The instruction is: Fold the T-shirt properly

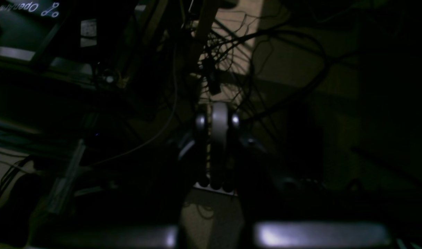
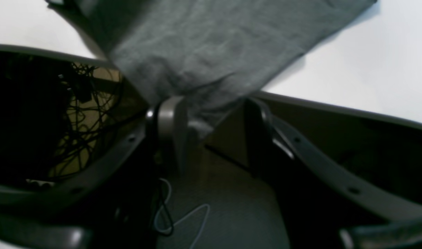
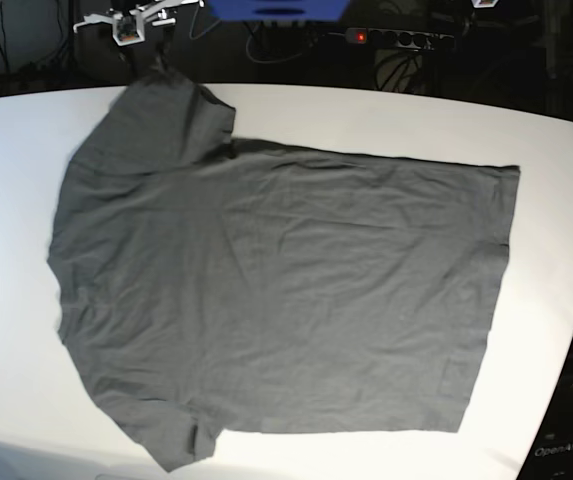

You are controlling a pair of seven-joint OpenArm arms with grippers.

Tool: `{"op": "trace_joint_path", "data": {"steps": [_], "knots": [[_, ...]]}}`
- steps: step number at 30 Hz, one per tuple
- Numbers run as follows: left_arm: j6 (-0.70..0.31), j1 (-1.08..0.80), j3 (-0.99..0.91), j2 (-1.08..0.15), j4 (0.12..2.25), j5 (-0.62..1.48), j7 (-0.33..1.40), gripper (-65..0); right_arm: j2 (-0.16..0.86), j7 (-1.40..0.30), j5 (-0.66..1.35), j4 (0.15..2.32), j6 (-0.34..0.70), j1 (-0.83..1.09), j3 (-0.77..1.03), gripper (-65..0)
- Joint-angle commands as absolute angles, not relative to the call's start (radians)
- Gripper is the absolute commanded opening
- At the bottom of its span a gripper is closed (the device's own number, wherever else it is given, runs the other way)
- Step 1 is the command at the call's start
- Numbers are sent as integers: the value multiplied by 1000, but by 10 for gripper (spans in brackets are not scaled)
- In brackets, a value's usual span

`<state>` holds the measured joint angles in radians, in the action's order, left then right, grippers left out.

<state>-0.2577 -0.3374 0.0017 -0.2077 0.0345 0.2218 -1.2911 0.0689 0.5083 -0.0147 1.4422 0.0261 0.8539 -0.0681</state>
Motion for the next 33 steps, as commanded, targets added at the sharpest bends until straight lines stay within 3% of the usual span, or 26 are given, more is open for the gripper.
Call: {"op": "trace_joint_path", "data": {"steps": [1, 19, 33], "knots": [[-254, -352, -1, -217, 33, 228, -1316, -639, 71, 533, -7, 1455, 36, 869, -68, -376], [-252, -340, -1, -231, 33, 228, -1270, -639, 70, 542, 7, 1455, 39, 868, -58, -379], [-255, -341, -73, -243, 33, 228, -1270, -639, 87, 587, 171, 1448, 45, 858, -59, -376]]}}
